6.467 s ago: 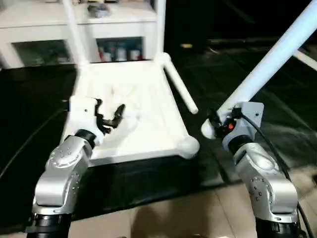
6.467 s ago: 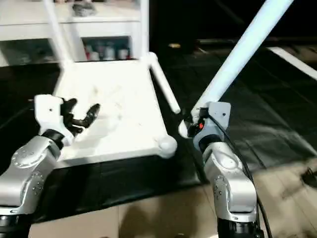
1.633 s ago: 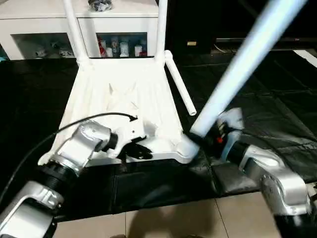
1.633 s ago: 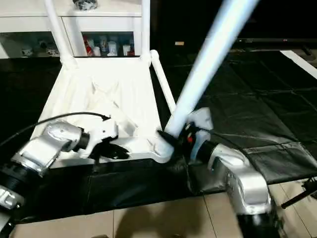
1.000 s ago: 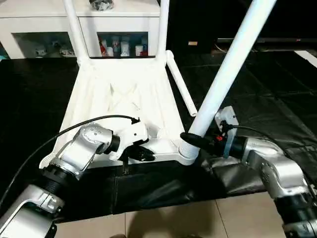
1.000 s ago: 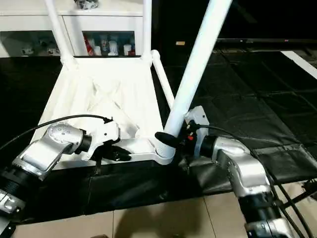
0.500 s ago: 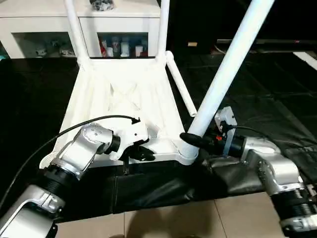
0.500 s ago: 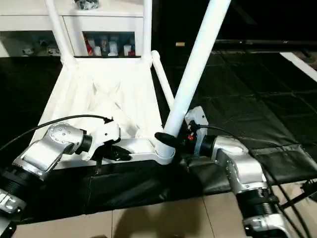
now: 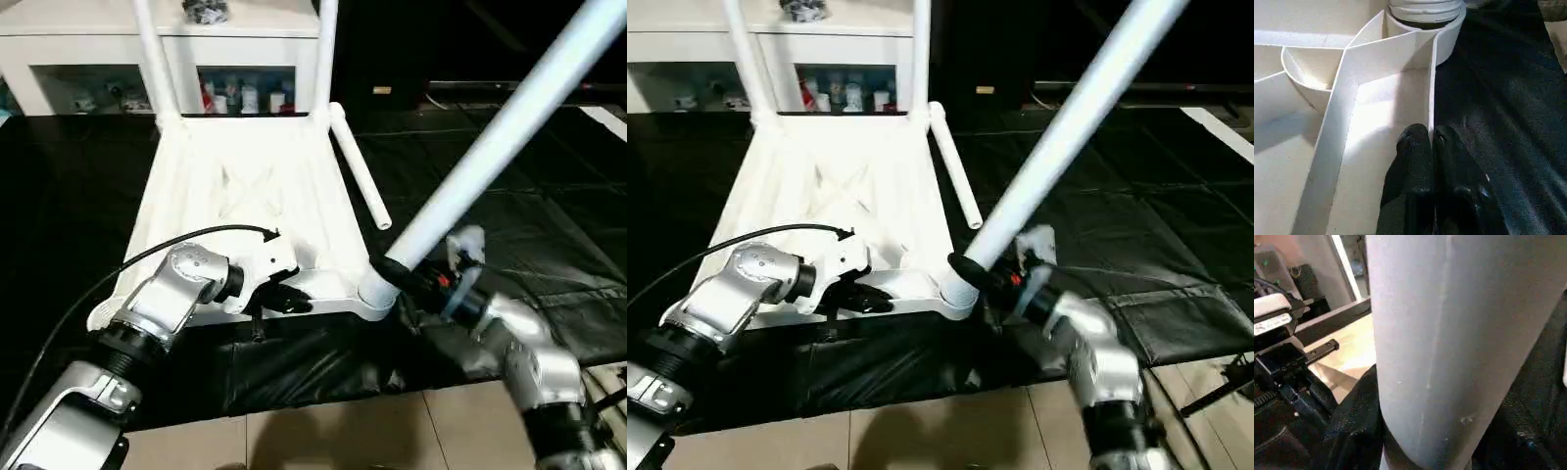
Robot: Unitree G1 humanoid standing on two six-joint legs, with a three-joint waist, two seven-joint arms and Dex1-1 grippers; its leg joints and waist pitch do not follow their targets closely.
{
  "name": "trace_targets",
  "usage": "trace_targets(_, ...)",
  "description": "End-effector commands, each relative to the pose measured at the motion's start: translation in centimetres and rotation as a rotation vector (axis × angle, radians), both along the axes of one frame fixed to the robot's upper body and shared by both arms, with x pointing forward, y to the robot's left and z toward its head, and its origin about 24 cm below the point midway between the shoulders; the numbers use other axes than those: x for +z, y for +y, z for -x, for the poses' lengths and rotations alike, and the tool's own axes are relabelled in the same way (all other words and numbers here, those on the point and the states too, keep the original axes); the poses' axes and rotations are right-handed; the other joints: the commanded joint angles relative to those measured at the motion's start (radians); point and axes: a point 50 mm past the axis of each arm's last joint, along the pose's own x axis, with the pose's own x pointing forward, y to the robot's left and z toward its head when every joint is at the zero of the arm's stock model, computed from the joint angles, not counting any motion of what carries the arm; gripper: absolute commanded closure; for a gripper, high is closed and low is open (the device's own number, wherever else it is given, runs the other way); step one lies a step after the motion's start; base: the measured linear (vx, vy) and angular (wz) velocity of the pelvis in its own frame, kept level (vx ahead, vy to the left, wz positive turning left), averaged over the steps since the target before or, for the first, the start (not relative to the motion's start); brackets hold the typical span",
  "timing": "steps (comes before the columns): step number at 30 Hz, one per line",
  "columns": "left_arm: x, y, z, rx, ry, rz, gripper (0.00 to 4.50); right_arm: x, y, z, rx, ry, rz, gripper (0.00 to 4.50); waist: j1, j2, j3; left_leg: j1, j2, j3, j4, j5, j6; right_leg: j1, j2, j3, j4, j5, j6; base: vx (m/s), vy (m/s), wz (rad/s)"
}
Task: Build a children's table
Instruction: Insert table leg to table base
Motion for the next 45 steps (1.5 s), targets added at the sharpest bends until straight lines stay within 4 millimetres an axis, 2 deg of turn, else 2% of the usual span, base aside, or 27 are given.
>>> trace_targets(1,1.8,0.2,-1.2,0.038,-0.076,0.036,4.50,-2.0,-1.1,1.1,-0.064,0.079,0.061,2.59,-0.002,0.012,-0.051,0.011,0.068,-0.022,-0.095,-0.239,0.027,0.039,-0.077,0.038,-0.085,-0.231,-0.241,0.000,0.000,0.00)
trace_targets(2,1.9,0.3,-1.2,0.040,-0.075,0.035,4.50,-2.3,-1.0,1.6,-0.047,0.067,0.098,2.59,0.001,0.014,-0.051,0.011,0.069,-0.022,-0.096,-0.244,0.023,0.039,-0.078,0.038,-0.085,-0.234,-0.236,0.000,0.000,0.00)
trace_targets(5,1.9,0.3,-1.3,0.041,-0.076,0.031,4.50,-3.0,-0.7,2.3,0.007,0.048,0.207,2.59,-0.001,0.012,-0.050,0.008,0.068,-0.022,-0.098,-0.240,0.021,0.040,-0.077,0.037,-0.084,-0.222,-0.230,0.000,0.000,0.00)
trace_targets(9,1.9,0.4,-1.4,0.040,-0.079,0.026,4.50,-3.4,-0.4,2.7,0.112,-0.002,0.364,2.59,-0.003,0.012,-0.047,0.009,0.069,-0.023,-0.100,-0.270,0.019,0.036,-0.078,0.039,-0.090,-0.275,-0.219,0.000,0.000,0.00)
trace_targets(10,1.9,0.4,-1.4,0.040,-0.079,0.025,4.50,-3.4,-0.3,2.7,0.124,-0.008,0.377,2.59,-0.005,0.007,-0.047,0.008,0.069,-0.022,-0.099,-0.273,0.020,0.037,-0.077,0.039,-0.090,-0.282,-0.217,0.000,0.000,0.00)
trace_targets(11,1.9,0.5,-1.4,0.038,-0.079,0.024,4.50,-3.2,0.0,2.5,0.165,-0.020,0.393,2.59,-0.004,0.008,-0.046,0.009,0.070,-0.024,-0.101,-0.277,0.021,0.037,-0.078,0.039,-0.090,-0.291,-0.214,0.000,0.000,0.00)
trace_targets(12,1.9,0.5,-1.3,0.036,-0.079,0.023,4.50,-3.1,0.2,2.4,0.183,-0.023,0.389,2.59,-0.006,0.004,-0.047,0.008,0.070,-0.024,-0.101,-0.274,0.025,0.039,-0.078,0.039,-0.090,-0.289,-0.214,0.000,0.000,0.00)
trace_targets(13,1.9,0.5,-1.3,0.036,-0.079,0.023,4.50,-3.1,0.2,2.4,0.187,-0.023,0.388,2.59,-0.006,0.007,-0.047,0.008,0.071,-0.024,-0.102,-0.271,0.029,0.038,-0.079,0.039,-0.091,-0.282,-0.217,0.000,0.000,0.00)
trace_targets(14,1.9,0.5,-1.3,0.035,-0.079,0.023,4.50,-3.0,0.3,2.3,0.193,-0.025,0.385,2.59,-0.007,0.005,-0.046,0.008,0.071,-0.023,-0.101,-0.271,0.031,0.037,-0.078,0.040,-0.091,-0.279,-0.218,0.000,0.000,0.00)
trace_targets(16,1.9,0.5,-1.2,0.028,-0.078,0.023,4.50,-2.7,0.8,1.8,0.235,-0.033,0.377,2.59,-0.009,-0.001,-0.048,0.007,0.071,-0.023,-0.101,-0.263,0.038,0.038,-0.079,0.038,-0.090,-0.274,-0.222,0.000,0.000,0.00)
trace_targets(17,1.9,0.5,-1.1,0.022,-0.078,0.022,4.50,-2.5,1.0,1.4,0.255,-0.036,0.372,2.59,-0.010,0.002,-0.046,0.006,0.071,-0.023,-0.101,-0.260,0.040,0.038,-0.080,0.039,-0.090,-0.272,-0.225,0.000,0.000,0.00)
trace_targets(18,2.0,0.6,-1.0,0.010,-0.078,0.020,4.50,-2.2,1.4,0.9,0.284,-0.042,0.368,2.59,-0.012,-0.008,-0.048,0.006,0.071,-0.022,-0.100,-0.263,0.044,0.037,-0.079,0.038,-0.090,-0.277,-0.227,0.000,0.000,0.00)
trace_targets(20,2.0,0.7,-0.9,-0.005,-0.078,0.012,4.50,-1.8,1.7,0.4,0.329,-0.045,0.365,2.59,-0.018,-0.010,-0.046,-0.001,0.071,-0.025,-0.101,-0.251,0.046,0.041,-0.082,0.037,-0.088,-0.292,-0.225,0.000,0.000,0.00)
trace_targets(21,2.0,0.7,-0.8,-0.013,-0.080,0.008,4.50,-1.7,1.9,0.2,0.353,-0.048,0.368,2.59,-0.017,-0.009,-0.045,0.005,0.072,-0.023,-0.100,-0.262,0.044,0.036,-0.082,0.038,-0.093,-0.317,-0.219,0.000,0.000,0.00)
trace_targets(23,2.1,0.8,-0.7,-0.028,-0.082,0.000,4.50,-1.4,2.0,0.1,0.401,-0.047,0.375,2.59,-0.017,-0.008,-0.046,0.007,0.073,-0.023,-0.100,-0.260,0.041,0.035,-0.082,0.039,-0.091,-0.311,-0.220,0.000,0.000,0.00)
trace_targets(24,2.3,0.9,-0.6,-0.047,-0.084,-0.009,4.50,-1.2,2.2,-0.1,0.453,-0.043,0.388,2.59,-0.019,-0.014,-0.047,0.003,0.073,-0.023,-0.100,-0.246,0.043,0.039,-0.081,0.038,-0.088,-0.294,-0.222,0.000,0.000,0.00)
trace_targets(27,2.5,1.0,-0.5,-0.069,-0.084,-0.020,4.50,-1.2,2.4,-0.2,0.514,-0.038,0.408,2.59,-0.018,-0.008,-0.051,0.008,0.075,-0.019,-0.095,-0.207,0.055,0.038,-0.082,0.039,-0.082,-0.213,-0.247,0.000,0.000,0.00)
trace_targets(28,2.5,1.1,-0.4,-0.075,-0.084,-0.024,4.50,-1.2,2.4,-0.2,0.529,-0.036,0.414,2.59,-0.019,-0.006,-0.052,0.006,0.074,-0.019,-0.094,-0.193,0.059,0.039,-0.081,0.038,-0.079,-0.186,-0.255,0.000,0.000,0.00)
trace_targets(30,2.5,1.2,-0.3,-0.095,-0.081,-0.040,4.50,-1.3,2.5,-0.1,0.583,-0.031,0.434,2.59,-0.017,-0.009,-0.053,0.005,0.073,-0.015,-0.091,-0.147,0.077,0.045,-0.081,0.037,-0.073,-0.105,-0.276,0.000,0.000,0.00)
trace_targets(31,2.5,1.2,-0.3,-0.108,-0.078,-0.047,4.50,-1.3,2.6,0.1,0.609,-0.028,0.439,2.59,-0.015,-0.003,-0.049,0.005,0.073,-0.015,-0.091,-0.142,0.081,0.043,-0.081,0.038,-0.073,-0.093,-0.279,0.000,0.000,0.00)
trace_targets(33,2.4,1.3,-0.2,-0.123,-0.075,-0.057,4.50,-1.3,2.7,0.3,0.634,-0.027,0.443,2.59,-0.014,-0.005,-0.049,0.005,0.072,-0.014,-0.092,-0.120,0.093,0.047,-0.079,0.035,-0.071,-0.054,-0.288,0.000,0.000,0.00)
trace_targets(35,2.3,1.3,0.0,-0.153,-0.068,-0.071,4.50,-1.2,2.9,0.5,0.667,-0.023,0.441,2.59,-0.013,0.000,-0.044,0.008,0.072,-0.014,-0.094,-0.127,0.092,0.045,-0.078,0.034,-0.073,-0.058,-0.289,0.000,0.000,0.00)
trace_targets(39,2.2,1.4,0.1,-0.184,-0.059,-0.087,4.50,-1.1,2.9,0.5,0.680,-0.025,0.438,2.59,-0.007,0.000,-0.038,0.014,0.076,-0.011,-0.098,-0.152,0.083,0.042,-0.077,0.033,-0.079,-0.089,-0.289,0.000,0.000,0.00)
trace_targets(45,2.2,1.6,0.0,-0.209,-0.053,-0.100,4.50,-1.2,3.0,0.8,0.686,-0.021,0.426,2.59,-0.007,0.002,-0.033,0.014,0.078,-0.012,-0.105,-0.183,0.053,0.043,-0.079,0.031,-0.082,-0.124,-0.278,0.000,0.000,0.00)
